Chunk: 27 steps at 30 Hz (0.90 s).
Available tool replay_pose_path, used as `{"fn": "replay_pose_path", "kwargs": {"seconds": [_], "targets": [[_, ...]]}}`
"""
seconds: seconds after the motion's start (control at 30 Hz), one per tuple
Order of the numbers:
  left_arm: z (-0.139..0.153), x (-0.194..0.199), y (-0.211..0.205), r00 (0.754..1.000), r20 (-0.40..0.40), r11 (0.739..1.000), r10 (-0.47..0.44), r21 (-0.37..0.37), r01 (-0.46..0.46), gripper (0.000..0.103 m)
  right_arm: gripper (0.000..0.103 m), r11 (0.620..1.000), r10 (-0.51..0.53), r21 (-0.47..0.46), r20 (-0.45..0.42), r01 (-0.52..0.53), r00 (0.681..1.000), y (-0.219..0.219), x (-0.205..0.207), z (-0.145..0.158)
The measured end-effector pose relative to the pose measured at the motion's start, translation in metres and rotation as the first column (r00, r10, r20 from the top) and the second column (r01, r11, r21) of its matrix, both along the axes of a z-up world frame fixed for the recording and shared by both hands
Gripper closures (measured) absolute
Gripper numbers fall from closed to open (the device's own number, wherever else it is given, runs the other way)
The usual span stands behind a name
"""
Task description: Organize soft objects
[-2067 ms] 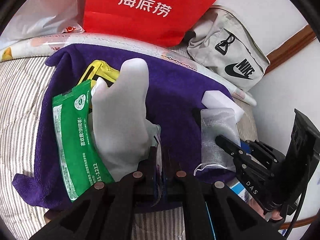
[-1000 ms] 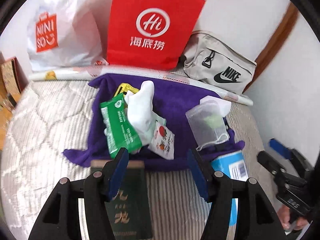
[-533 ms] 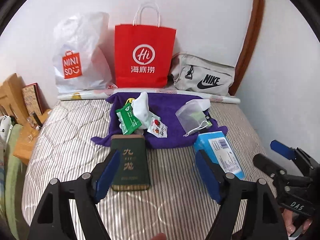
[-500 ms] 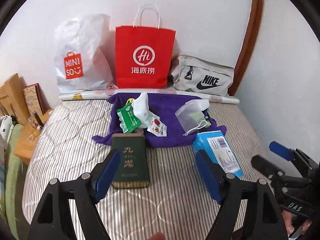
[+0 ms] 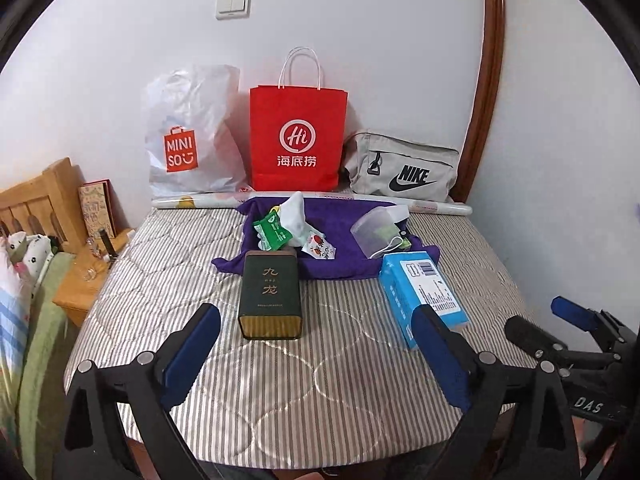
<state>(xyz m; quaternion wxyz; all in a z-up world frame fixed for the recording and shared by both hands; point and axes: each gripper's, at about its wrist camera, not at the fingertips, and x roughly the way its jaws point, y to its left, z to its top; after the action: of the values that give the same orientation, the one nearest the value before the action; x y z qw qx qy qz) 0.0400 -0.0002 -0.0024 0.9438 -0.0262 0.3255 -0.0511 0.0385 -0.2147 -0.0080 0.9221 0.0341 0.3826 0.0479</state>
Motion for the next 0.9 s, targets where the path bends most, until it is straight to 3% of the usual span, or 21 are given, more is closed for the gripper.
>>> {"fn": "replay_pose_path", "kwargs": {"seconds": [0.4,0.9], "targets": [[0.005,-0.027,-0.001,0.999,0.018,0.999,0.029,0.015,-0.029,0.003,0.006,1.000,0.005,0.000,0.028,-0.005,1.000,-0.001,-0.032,0.013],[0.010,-0.037,-0.002,0.999,0.028,1.000,0.023,0.015,-0.023,0.003,0.006,1.000,0.006,0.000,0.045,-0.006,0.999,0.001,-0.042,0.020]]}}
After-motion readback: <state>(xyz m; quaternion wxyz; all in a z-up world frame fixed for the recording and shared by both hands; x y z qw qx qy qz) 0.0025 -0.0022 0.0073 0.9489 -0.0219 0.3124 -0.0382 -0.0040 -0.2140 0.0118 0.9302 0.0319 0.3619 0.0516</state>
